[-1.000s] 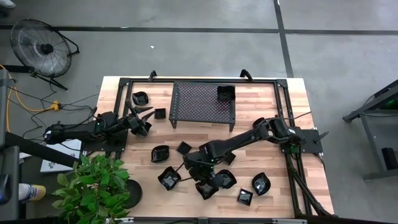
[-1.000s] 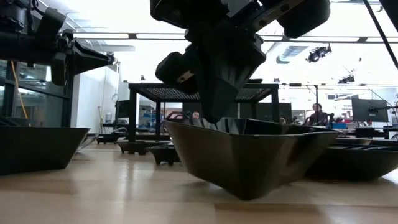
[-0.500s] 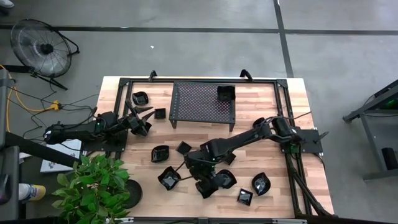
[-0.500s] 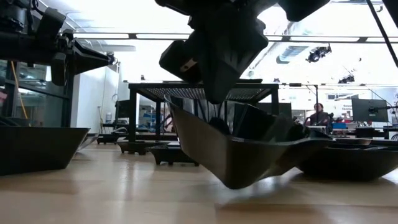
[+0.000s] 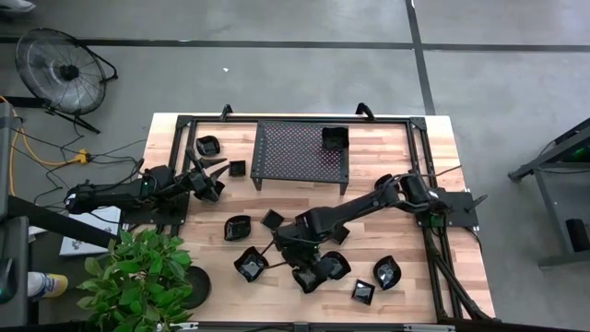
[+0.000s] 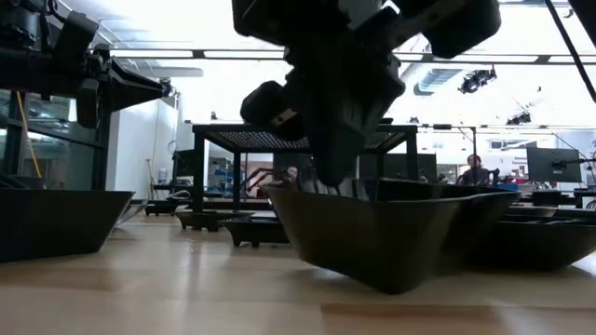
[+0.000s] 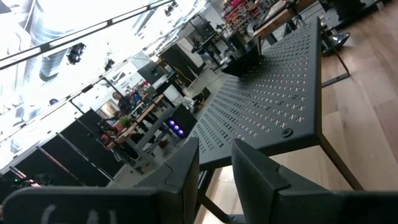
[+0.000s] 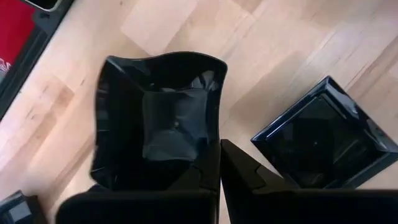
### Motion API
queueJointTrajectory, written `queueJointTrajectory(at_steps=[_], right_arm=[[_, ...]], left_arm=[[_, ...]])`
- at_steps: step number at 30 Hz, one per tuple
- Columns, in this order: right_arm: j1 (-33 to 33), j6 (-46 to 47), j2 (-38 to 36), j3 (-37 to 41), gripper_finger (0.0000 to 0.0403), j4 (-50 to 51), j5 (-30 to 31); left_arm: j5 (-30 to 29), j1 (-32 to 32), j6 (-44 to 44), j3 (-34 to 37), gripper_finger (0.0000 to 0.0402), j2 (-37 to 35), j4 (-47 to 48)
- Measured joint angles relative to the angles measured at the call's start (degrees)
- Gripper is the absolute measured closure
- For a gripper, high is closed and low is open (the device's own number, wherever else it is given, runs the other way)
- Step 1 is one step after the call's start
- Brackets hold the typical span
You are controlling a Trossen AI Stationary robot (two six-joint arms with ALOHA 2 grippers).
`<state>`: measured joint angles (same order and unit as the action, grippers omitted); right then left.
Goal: Pick & Place Mini shaped plates
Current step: Stack the right distorted square plate on the distorted square plates on the shelf
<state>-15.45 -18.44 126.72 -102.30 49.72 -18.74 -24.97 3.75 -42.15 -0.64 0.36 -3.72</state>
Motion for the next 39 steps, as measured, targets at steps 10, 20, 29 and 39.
queueJointTrajectory(at_steps=[10, 20, 29, 39], right_arm=[[0.1, -2.3, 0.5, 0.1, 0.0403, -1.4, 1.8], [0.1, -3.6, 0.5, 0.1, 0.0387, -1.1, 2.4], [0.1, -3.7, 0.5, 0.1, 0.0295, -1.1, 2.5], [0.1, -5.4, 1.5, 0.0, 0.029, -0.6, 2.3]], left_arm=[[0.0, 0.0, 0.0, 0.0, 0.0309, 0.0, 0.0], [0.0, 0.0, 0.0, 0.0, 0.0309, 0.0, 0.0], [0.0, 0.0, 0.0, 0.0, 0.0309, 0.0, 0.0], [0.0, 0.0, 0.0, 0.0, 0.0309, 0.0, 0.0]])
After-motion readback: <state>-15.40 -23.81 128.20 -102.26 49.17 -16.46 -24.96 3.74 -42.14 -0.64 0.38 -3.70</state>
